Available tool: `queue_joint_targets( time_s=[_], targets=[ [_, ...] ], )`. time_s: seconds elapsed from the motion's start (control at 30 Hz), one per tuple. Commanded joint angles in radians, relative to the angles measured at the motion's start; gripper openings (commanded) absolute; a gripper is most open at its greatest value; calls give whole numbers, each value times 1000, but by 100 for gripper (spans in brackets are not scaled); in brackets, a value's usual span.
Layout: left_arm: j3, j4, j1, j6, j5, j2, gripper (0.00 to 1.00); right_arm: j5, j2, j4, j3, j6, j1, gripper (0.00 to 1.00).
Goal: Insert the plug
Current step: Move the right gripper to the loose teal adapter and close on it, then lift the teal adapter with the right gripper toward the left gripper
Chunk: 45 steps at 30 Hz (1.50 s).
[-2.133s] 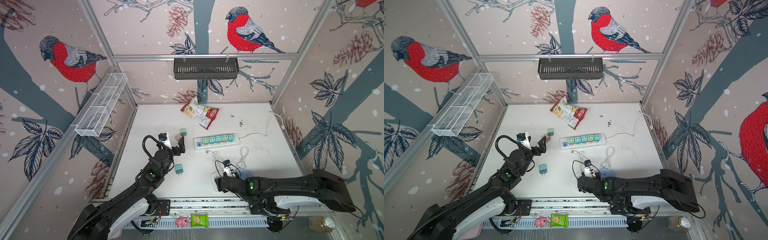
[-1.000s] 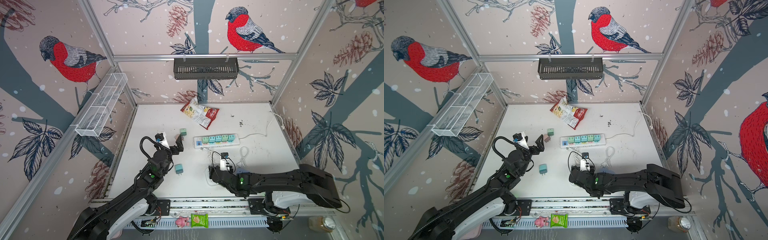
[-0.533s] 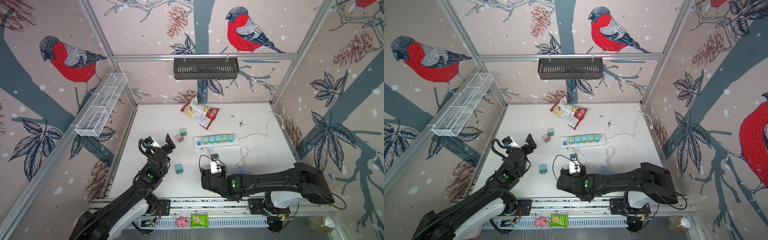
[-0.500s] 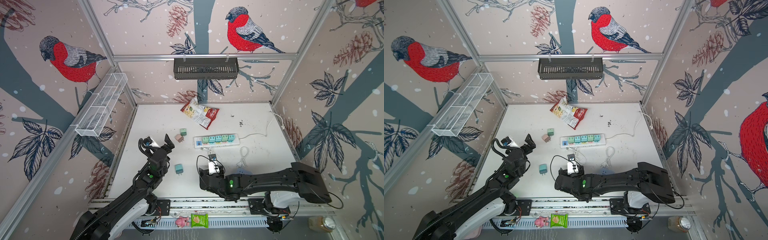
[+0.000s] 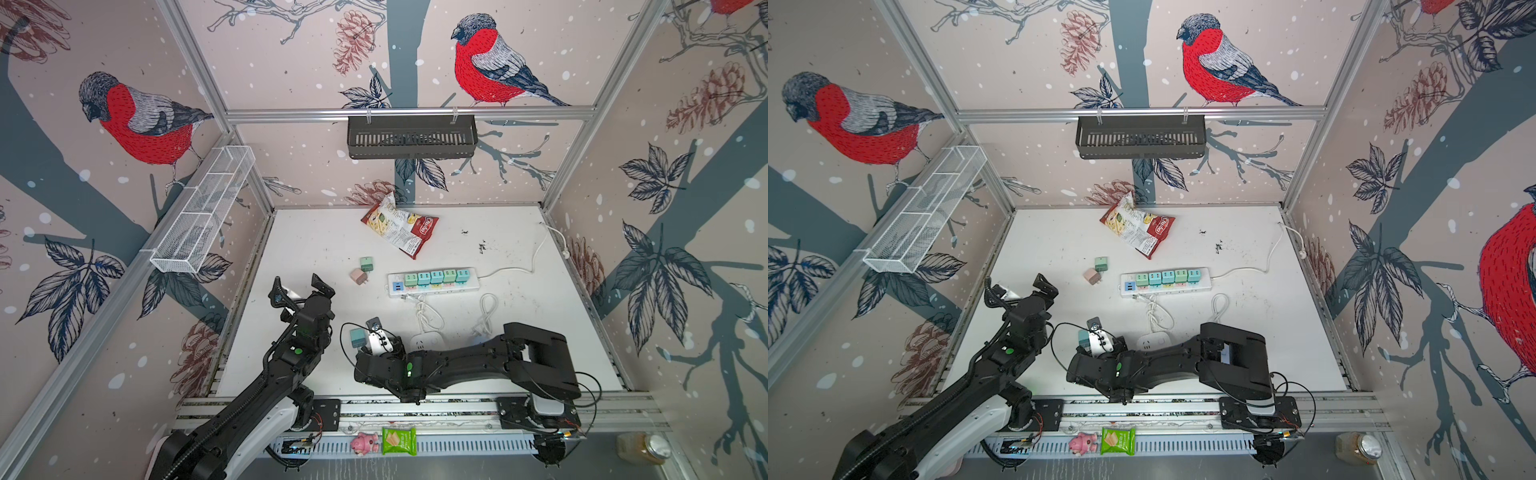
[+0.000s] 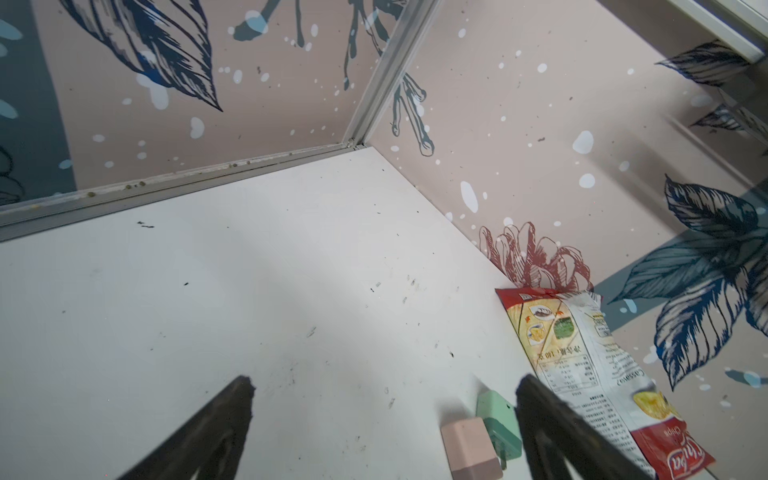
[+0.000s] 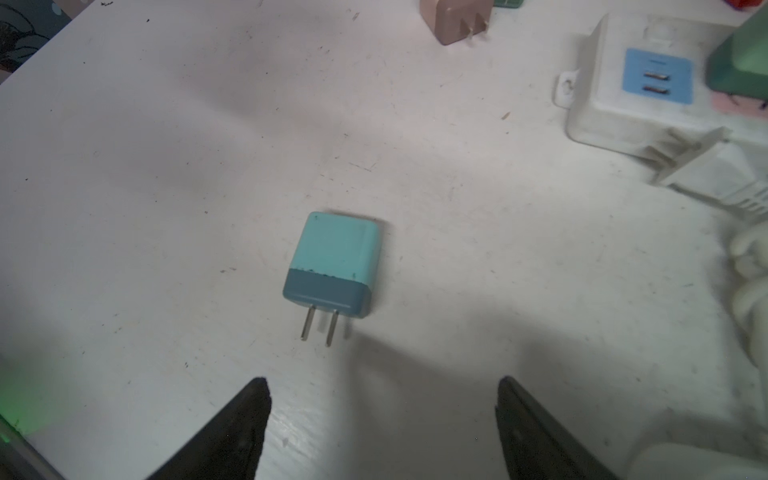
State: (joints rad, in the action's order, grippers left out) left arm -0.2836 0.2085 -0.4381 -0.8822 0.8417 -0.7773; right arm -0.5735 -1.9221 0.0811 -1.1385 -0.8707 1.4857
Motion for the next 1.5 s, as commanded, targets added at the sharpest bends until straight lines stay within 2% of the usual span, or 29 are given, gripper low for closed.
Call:
queue_joint_targets(
  time_s=[0.0, 0.33, 0.4, 0.57, 0.8, 0.93, 1.13, 1.33, 1.47],
  targets=[
    [-17, -79, 2, -95, 66, 3, 98, 57, -42, -29, -37, 42, -12, 85],
    [-20, -94, 3, -104, 69, 8, 98, 103, -186, -9, -155, 67, -48, 83],
    [-17, -91, 2, -107, 69, 13, 97, 116, -212, -8, -175, 75, -55, 79],
    [-20, -90, 2, -86, 53, 27, 98, 109, -262, 26, -214, 73, -66, 71],
    [-17, -87, 2, -81, 51, 34, 98, 122, -272, 35, -219, 73, -73, 47],
    [-17, -80, 3, -71, 44, 33, 98, 115, -259, 51, -213, 72, -70, 37],
    [-35, -89, 2, -45, 10, 53, 98, 102, -157, 37, -138, 73, -65, 28],
    [-72, -78, -1, 41, -109, 107, 97, 12, 61, 40, -19, 92, -58, 24],
    [-92, -71, -23, 20, -101, 97, 97, -91, 240, 61, 83, 87, -61, 20]
  ],
)
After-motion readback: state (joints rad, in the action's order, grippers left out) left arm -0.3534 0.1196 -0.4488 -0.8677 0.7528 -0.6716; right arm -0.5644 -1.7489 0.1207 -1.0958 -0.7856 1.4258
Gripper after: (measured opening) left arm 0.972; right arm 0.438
